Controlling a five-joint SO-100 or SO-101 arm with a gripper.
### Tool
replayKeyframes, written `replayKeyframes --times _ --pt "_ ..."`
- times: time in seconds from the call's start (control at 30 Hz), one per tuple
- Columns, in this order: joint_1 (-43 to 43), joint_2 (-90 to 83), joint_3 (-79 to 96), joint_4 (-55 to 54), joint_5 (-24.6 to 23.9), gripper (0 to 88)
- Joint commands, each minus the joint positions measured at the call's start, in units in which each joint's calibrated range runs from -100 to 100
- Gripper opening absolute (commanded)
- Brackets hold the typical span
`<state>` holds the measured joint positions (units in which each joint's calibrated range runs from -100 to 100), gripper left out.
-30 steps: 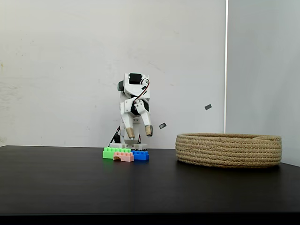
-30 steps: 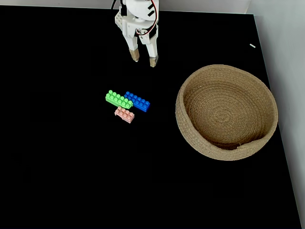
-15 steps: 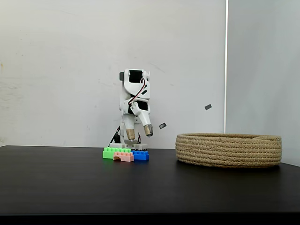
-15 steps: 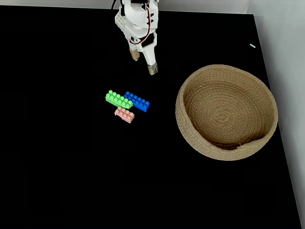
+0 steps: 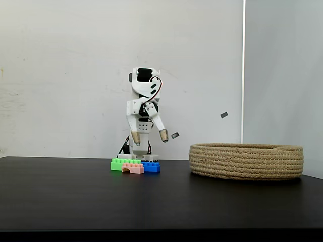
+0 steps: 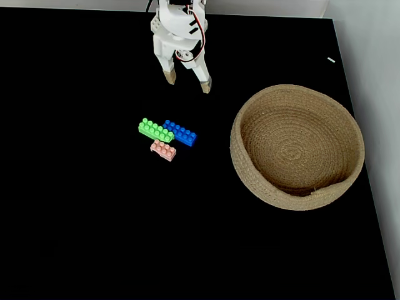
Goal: Place the lego blocks in the tray
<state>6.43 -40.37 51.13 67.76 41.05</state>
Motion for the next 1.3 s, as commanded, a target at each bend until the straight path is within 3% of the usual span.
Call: replayKeyframes --times 0.0,0.23,0.63,0.93,1.27 --pt "2.06 2.71 -7.58 -1.83 9.23 29.4" --pt "2.31 11.83 -16.33 -2.91 18.8 29.1" --pt "-3.96 25.15 -27.1 -9.08 26.81 31.5" --pt "-4.21 31.26 -29.65 -13.08 31.31 34.8" --pt "-3.22 35.13 -29.65 -13.58 31.5 34.9"
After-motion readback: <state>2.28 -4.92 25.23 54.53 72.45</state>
